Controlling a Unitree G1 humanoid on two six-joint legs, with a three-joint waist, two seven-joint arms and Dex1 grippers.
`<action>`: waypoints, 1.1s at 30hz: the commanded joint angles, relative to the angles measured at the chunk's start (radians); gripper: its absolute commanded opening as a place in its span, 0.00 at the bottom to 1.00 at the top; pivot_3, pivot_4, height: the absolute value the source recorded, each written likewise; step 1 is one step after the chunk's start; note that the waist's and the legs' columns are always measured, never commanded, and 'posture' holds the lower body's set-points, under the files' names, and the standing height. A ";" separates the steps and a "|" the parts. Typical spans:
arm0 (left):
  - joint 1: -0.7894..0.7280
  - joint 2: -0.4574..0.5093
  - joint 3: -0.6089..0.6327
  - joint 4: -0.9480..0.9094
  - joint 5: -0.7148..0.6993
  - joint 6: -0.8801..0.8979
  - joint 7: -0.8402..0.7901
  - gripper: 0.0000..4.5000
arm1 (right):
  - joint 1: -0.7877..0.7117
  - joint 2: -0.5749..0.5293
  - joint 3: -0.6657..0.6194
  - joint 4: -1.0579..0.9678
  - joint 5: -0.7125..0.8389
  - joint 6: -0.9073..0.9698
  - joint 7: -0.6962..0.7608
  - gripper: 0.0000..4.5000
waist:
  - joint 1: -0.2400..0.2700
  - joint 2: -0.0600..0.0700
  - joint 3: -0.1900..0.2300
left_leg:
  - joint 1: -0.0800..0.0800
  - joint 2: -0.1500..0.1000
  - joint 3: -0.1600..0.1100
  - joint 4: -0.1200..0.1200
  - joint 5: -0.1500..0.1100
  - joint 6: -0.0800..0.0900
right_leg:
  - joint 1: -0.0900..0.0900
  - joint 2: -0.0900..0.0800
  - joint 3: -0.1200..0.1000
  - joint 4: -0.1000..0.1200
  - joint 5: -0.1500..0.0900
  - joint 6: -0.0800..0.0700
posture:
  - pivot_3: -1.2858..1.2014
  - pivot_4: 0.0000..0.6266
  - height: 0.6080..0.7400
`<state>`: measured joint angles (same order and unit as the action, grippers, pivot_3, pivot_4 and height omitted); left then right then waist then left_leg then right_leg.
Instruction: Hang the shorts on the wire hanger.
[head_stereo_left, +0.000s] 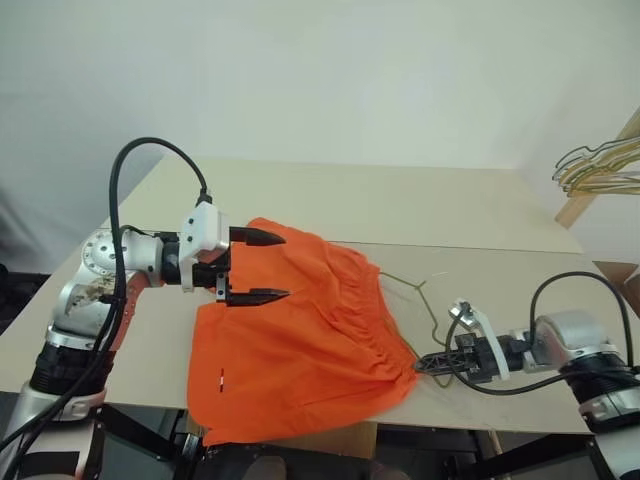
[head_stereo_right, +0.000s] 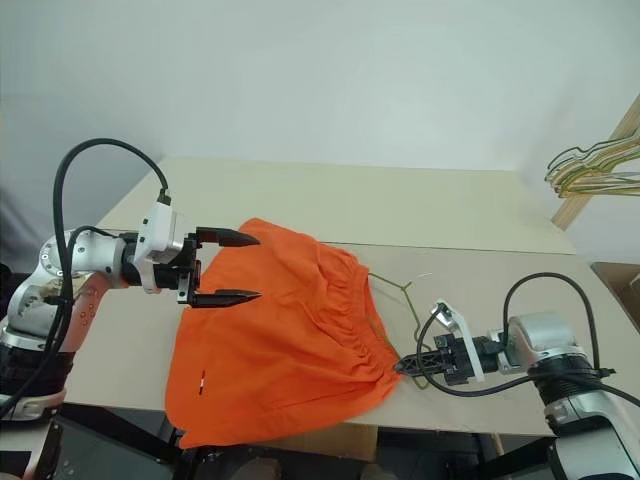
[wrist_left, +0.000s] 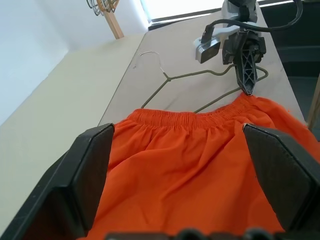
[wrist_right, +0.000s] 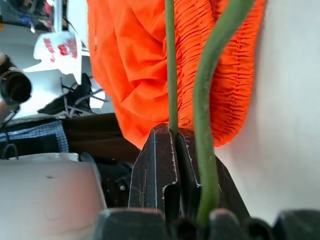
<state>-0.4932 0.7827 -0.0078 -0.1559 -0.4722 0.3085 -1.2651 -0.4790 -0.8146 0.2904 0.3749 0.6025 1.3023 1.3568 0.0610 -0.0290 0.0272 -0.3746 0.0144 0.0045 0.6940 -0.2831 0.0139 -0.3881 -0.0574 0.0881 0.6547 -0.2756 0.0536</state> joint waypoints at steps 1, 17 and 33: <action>-0.002 0.014 0.023 -0.034 -0.009 0.005 0.008 0.99 | -0.012 -0.013 0.052 -0.017 -0.025 -0.034 0.038 0.00 | 0.005 0.000 0.000 | 0.000 0.000 0.000 0.000 0.000 0.000 | 0.000 0.000 0.000 0.000 0.000 0.000 | 0.59 0.00 1.00; -0.014 0.007 0.007 -0.024 -0.008 0.005 0.001 0.99 | -0.109 0.097 -0.018 0.141 -0.082 -0.041 -0.049 0.00 | -0.009 -0.008 -0.005 | 0.004 0.002 -0.001 0.000 0.001 -0.002 | 0.003 0.002 -0.001 0.002 0.002 -0.003 | 0.58 0.00 1.00; -0.078 -0.009 -0.014 0.053 0.015 -0.026 -0.021 0.99 | -0.019 0.066 -0.229 -0.395 -0.002 -0.074 -0.226 0.00 | -0.014 -0.003 -0.002 | -0.002 0.002 -0.003 -0.001 0.001 -0.002 | -0.002 0.002 -0.003 0.000 0.002 -0.002 | 0.56 0.00 1.00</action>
<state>-0.5422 0.7749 -0.0259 -0.1081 -0.4653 0.3035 -1.2813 -0.5009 -0.7457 0.1243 0.0717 0.5767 1.2697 1.1683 0.0470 -0.0316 0.0256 -0.3778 0.0161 0.0017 0.6934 -0.2821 0.0122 -0.3903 -0.0557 0.0850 0.6545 -0.2741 0.0512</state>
